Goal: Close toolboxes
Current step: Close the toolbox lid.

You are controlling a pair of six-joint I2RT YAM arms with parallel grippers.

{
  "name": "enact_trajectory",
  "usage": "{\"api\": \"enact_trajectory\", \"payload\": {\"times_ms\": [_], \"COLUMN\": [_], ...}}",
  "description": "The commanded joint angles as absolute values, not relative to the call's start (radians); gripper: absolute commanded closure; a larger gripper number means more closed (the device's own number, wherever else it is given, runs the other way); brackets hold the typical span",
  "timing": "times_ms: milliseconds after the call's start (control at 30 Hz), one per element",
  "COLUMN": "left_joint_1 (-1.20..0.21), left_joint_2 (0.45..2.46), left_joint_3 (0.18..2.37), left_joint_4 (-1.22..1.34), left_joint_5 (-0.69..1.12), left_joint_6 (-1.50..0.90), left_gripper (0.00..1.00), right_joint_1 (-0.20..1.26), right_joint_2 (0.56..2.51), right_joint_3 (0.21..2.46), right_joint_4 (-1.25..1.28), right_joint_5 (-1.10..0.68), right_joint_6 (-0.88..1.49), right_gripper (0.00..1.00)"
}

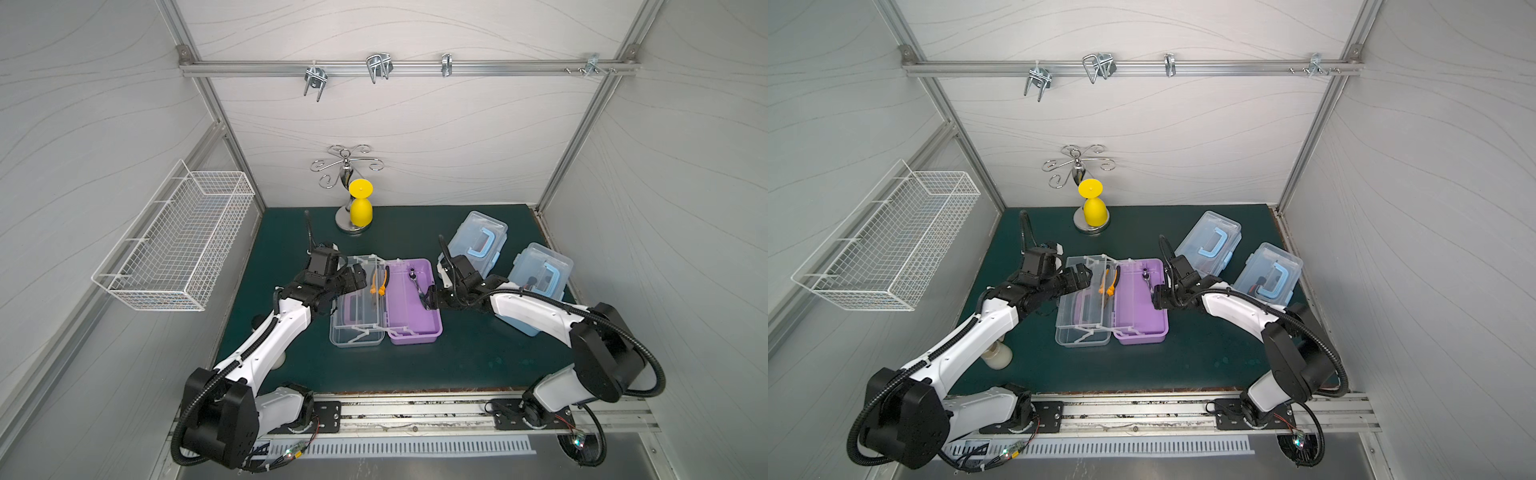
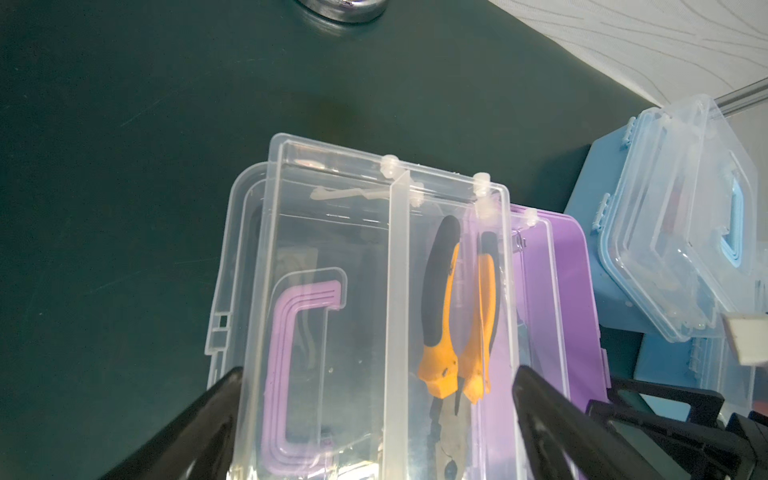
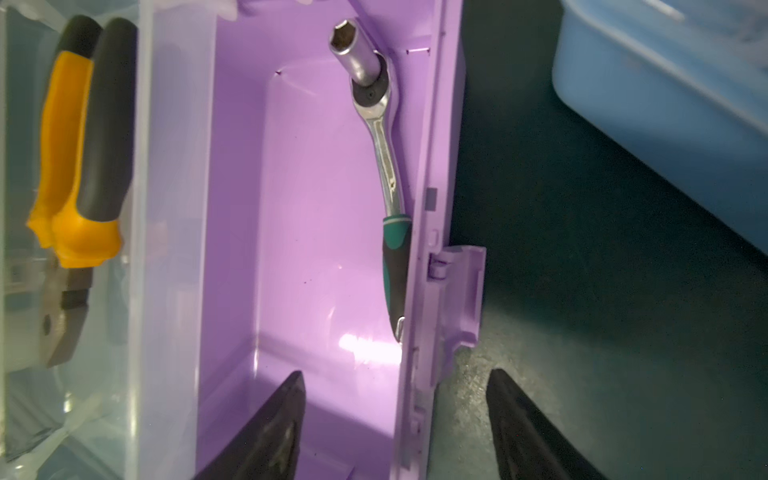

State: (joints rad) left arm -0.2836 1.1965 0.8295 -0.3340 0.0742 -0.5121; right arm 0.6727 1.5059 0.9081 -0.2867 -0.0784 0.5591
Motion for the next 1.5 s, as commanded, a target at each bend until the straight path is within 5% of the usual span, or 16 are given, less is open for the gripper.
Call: {"api": "enact_trajectory", "payload": {"times_ms": [0, 567, 1467], "left_joint_1": [-0.285, -0.354, -0.46], "left_joint_2": [1.212, 1.245, 1.292], "left_joint_3": [0.822, 0.871, 0.96], "left_joint_4": [-0.245, -0.212, -0.231], "left_joint_5": [0.146, 0.169, 0.136], "left_joint_6": [-0.537, -0.538, -0.517], "left_gripper": [0.01, 0.01, 0.01], "right_joint_1": [0.647, 0.624, 0.596], "right_joint_2": [1.48, 1.464, 1.474], "right_joint_3": [0.874, 0.827, 0.836], "right_joint_4": [-0.199, -0.051, 0.012], "right_joint_5": [-0.181, -0.356, -0.468], "right_joint_6": [0.601, 0.651, 0.706], "right_gripper": [0.25, 0.06, 0.01]}}
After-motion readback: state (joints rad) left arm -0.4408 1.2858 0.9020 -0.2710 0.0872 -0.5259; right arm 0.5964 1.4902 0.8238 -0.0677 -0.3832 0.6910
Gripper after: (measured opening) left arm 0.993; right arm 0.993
